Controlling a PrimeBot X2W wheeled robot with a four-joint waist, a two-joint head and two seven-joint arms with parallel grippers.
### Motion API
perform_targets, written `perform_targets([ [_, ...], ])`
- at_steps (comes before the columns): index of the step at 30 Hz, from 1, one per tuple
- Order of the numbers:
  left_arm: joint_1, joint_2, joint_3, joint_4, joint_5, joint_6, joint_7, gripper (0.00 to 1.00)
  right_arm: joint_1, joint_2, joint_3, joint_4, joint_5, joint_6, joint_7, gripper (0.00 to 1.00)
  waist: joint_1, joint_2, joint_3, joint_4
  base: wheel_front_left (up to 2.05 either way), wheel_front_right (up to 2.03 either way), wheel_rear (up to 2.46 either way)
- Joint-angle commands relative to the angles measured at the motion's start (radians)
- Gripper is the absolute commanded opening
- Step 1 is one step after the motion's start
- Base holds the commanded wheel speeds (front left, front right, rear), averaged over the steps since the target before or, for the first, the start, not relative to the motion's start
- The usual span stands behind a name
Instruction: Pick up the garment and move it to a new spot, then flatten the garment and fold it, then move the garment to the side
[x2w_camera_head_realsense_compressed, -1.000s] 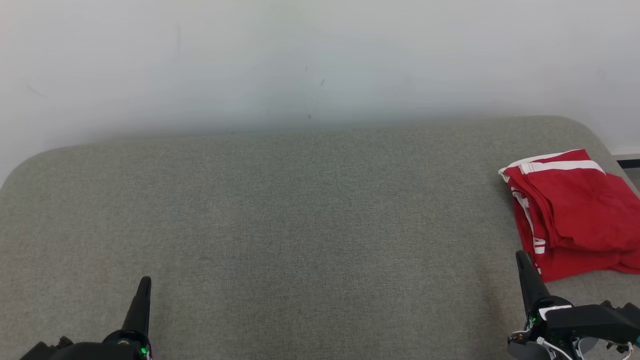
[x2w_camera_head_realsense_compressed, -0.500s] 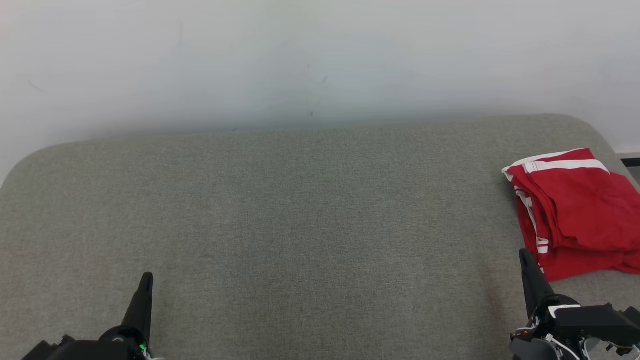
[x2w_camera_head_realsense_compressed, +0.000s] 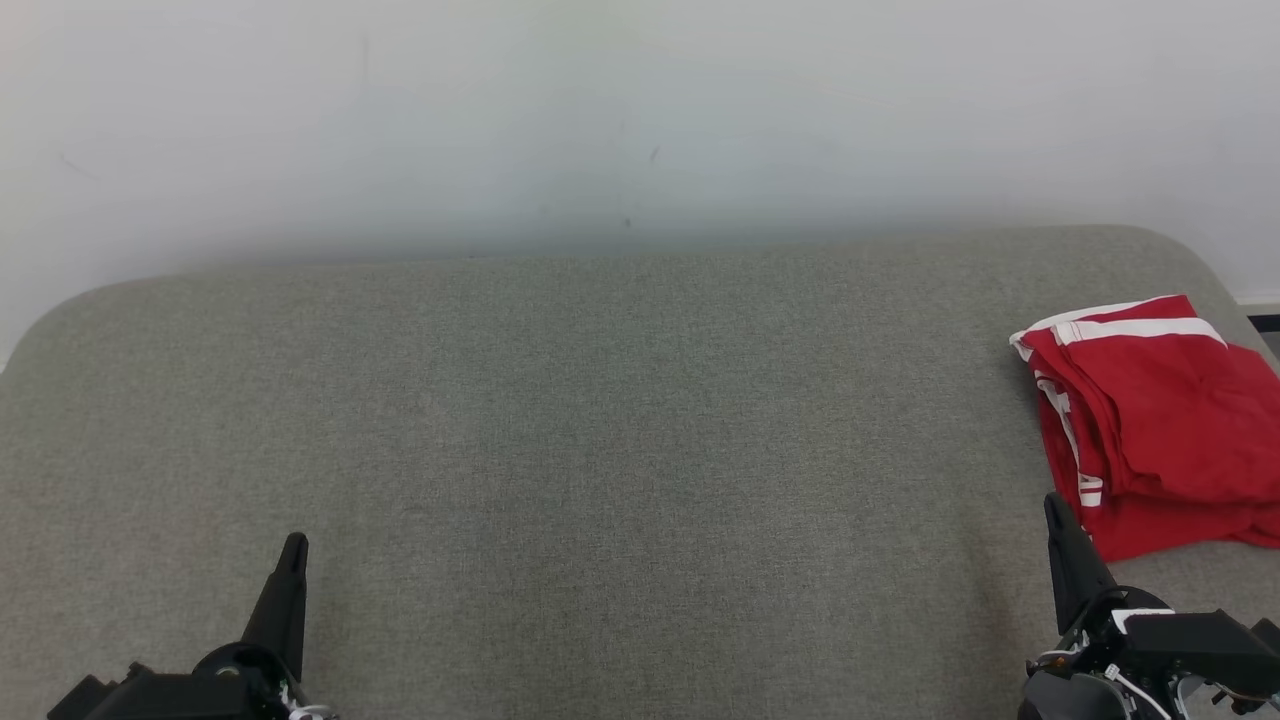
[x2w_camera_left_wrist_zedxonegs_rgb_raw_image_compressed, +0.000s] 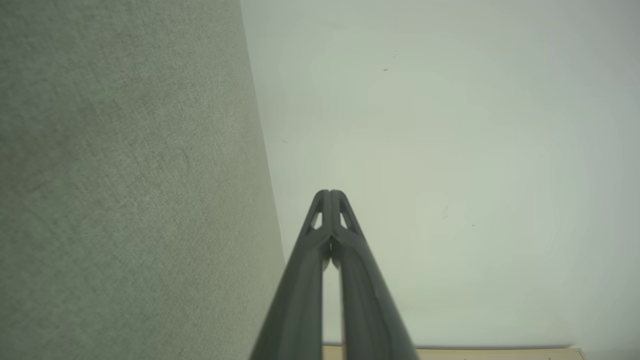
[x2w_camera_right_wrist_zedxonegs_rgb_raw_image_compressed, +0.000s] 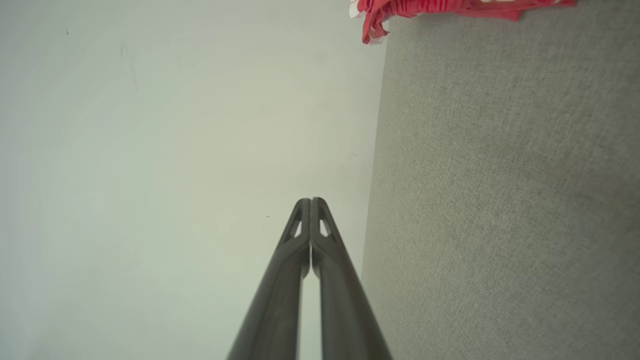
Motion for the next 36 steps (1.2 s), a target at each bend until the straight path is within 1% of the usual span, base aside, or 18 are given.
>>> perform_targets([
  [1, -0.006, 0.006, 0.000, -0.004, -0.004, -0.002, 0.005, 0.00, 0.011, 0.002, -0.002, -0.002, 0.002, 0.001, 0.003, 0.00, -0.0001, 0.0000, 0.000, 0.000, 0.00, 0.00, 0.00],
  [36, -0.006, 0.005, 0.000, -0.004, -0.004, -0.002, 0.004, 0.00, 0.010, 0.002, -0.002, -0.002, 0.002, 0.001, 0.003, 0.00, -0.0001, 0.0000, 0.000, 0.000, 0.00, 0.00, 0.00],
])
